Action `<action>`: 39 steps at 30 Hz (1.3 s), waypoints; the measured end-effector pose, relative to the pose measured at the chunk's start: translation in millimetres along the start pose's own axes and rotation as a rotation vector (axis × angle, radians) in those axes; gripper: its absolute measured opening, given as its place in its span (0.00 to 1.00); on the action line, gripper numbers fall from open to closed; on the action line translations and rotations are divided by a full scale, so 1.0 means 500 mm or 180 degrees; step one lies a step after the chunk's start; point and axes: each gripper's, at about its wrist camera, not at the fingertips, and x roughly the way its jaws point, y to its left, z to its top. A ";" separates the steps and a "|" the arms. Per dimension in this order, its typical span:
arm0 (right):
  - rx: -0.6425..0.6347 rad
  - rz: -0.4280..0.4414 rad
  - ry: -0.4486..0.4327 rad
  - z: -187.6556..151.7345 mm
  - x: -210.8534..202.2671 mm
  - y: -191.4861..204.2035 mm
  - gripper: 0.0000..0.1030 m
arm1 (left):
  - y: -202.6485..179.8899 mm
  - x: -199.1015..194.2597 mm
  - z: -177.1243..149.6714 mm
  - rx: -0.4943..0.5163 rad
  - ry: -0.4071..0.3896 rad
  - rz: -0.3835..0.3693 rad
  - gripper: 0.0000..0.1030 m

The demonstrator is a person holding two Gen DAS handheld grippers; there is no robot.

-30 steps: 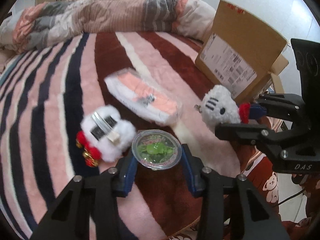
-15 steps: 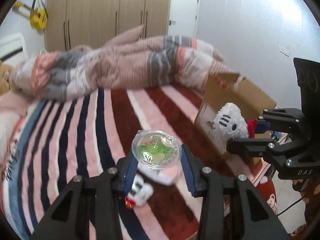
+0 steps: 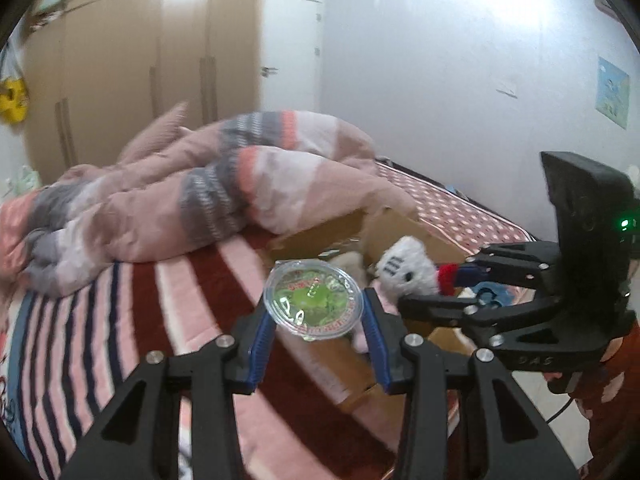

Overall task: Organize soft objects
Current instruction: 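Carry the container and Hello Kitty plush into the box while both grippers open, then grasp the white red-bell plush with the left gripper while the right gripper grasps the pink packaged towel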

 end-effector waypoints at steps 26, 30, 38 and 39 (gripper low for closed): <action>0.0195 -0.0049 0.0289 -0.048 0.052 -0.095 0.49 | 0.007 0.103 0.038 -0.0015 0.0084 -0.0044 0.76; 0.0124 -0.0078 0.0200 -0.027 0.033 -0.055 0.49 | 0.062 0.027 0.020 -0.0115 -0.0041 0.0100 0.79; -0.0301 0.0233 -0.0034 0.045 0.029 0.121 0.56 | 0.221 -0.117 -0.076 -0.0340 -0.0123 0.0698 0.92; -0.0360 0.0286 -0.0011 0.049 0.041 0.145 0.56 | 0.240 -0.126 -0.092 -0.0393 -0.0107 0.0740 0.92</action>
